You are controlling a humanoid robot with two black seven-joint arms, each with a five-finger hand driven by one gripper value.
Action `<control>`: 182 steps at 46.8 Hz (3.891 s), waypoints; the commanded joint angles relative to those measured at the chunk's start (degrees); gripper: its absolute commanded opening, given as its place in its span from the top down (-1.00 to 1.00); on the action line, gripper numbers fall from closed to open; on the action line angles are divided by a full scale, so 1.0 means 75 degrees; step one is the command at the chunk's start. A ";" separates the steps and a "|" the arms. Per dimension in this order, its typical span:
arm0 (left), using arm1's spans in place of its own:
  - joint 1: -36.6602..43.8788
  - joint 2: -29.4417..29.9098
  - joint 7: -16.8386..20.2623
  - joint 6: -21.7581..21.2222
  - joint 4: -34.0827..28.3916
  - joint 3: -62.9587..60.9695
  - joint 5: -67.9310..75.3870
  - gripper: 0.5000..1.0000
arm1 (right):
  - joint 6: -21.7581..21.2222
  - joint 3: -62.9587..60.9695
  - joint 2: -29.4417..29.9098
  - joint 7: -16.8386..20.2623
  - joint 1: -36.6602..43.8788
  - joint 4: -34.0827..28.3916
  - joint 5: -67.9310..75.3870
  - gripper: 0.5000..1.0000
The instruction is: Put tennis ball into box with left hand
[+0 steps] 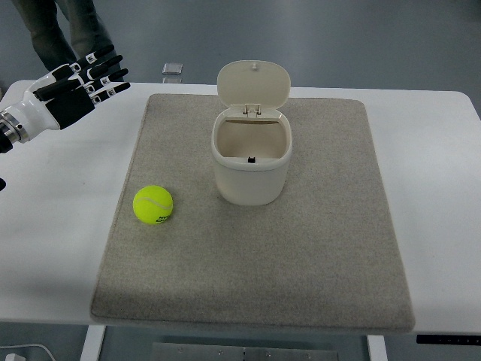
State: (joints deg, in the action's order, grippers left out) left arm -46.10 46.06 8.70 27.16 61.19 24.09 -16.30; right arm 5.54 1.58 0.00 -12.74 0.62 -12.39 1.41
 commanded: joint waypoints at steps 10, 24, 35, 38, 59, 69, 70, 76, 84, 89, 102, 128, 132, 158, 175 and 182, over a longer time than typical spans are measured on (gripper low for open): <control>-0.0006 0.0046 0.0001 -0.0012 0.0221 0.0081 0.0333 -0.98 | 0.0000 0.0000 0.0000 0.0000 0.0000 0.0000 0.0000 -0.75; 0.0018 0.0631 0.0012 0.0000 0.0783 0.0363 0.0321 -0.98 | 0.0000 0.0000 0.0000 0.0000 0.0000 0.0000 0.0000 -0.76; 0.0030 0.1604 0.0024 0.0609 0.1088 0.0339 0.0987 -0.97 | 0.0000 0.0000 0.0000 0.0000 0.0000 0.0000 0.0000 -0.75; 0.0018 0.1710 0.0048 0.0633 0.1099 0.0409 0.1947 -0.97 | 0.0000 0.0000 0.0000 0.0000 0.0000 0.0000 0.0000 -0.75; 0.0030 0.2178 0.0387 0.0574 0.1626 0.0609 0.6647 -0.93 | -0.0012 0.0000 0.0000 0.0000 0.0000 0.0000 0.0000 -0.75; 0.0030 0.2214 0.0598 0.0504 0.2142 0.0609 0.8206 -0.92 | 0.0000 0.0000 0.0000 0.0000 0.0000 0.0000 0.0000 -0.75; 0.0030 0.2214 0.0622 0.0480 0.2200 0.0609 0.8370 -0.92 | 0.0000 0.0000 0.0000 0.0000 0.0000 0.0000 0.0000 -0.75; 0.0029 0.2226 0.0879 0.0141 0.2622 0.0609 0.9296 -0.92 | 0.0000 0.0000 0.0000 0.0000 0.0000 0.0000 0.0000 -0.75; 0.0041 0.2319 0.1313 -0.0492 0.3126 0.0585 1.0597 -0.92 | 0.0000 0.0000 0.0000 0.0000 0.0000 0.0000 0.0000 -0.76; 0.0228 0.2319 0.1734 -0.0820 0.3337 0.0585 1.1476 -0.92 | 0.0000 0.0000 0.0000 0.0000 0.0000 0.0000 0.0000 -0.75; 0.0616 0.2144 0.2134 -0.2109 0.3689 0.0527 1.3434 -0.92 | 0.0000 0.0000 0.0000 0.0000 0.0000 0.0000 0.0000 -0.75; 0.0662 0.1066 0.2098 -0.2227 0.3326 0.0480 1.5204 -0.92 | 0.0000 0.0000 0.0000 0.0000 0.0000 0.0000 0.0000 -0.75; 0.0662 0.0960 0.2098 -0.2227 0.3303 0.0480 1.5368 -0.92 | 0.0000 0.0000 0.0000 0.0000 0.0000 0.0000 0.0000 -0.75; 0.0662 0.0878 0.2098 -0.2227 0.3185 0.0292 1.5942 -0.57 | 0.0000 0.0000 0.0000 0.0000 0.0000 0.0000 0.0000 -0.75; 0.0651 0.0784 0.2098 -0.2461 0.3162 0.0292 1.6235 -0.29 | 0.0000 0.0000 0.0000 0.0000 0.0000 0.0000 0.0000 -0.75; 0.0651 0.0726 0.2098 -0.2660 0.3021 0.0281 1.6270 -0.28 | 0.0000 -0.0012 0.0000 0.0000 0.0000 0.0000 0.0000 -0.75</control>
State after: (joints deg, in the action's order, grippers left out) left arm -41.27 51.66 24.43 7.62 84.10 26.26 105.69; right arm 5.53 1.58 0.00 -12.74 0.62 -12.39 1.41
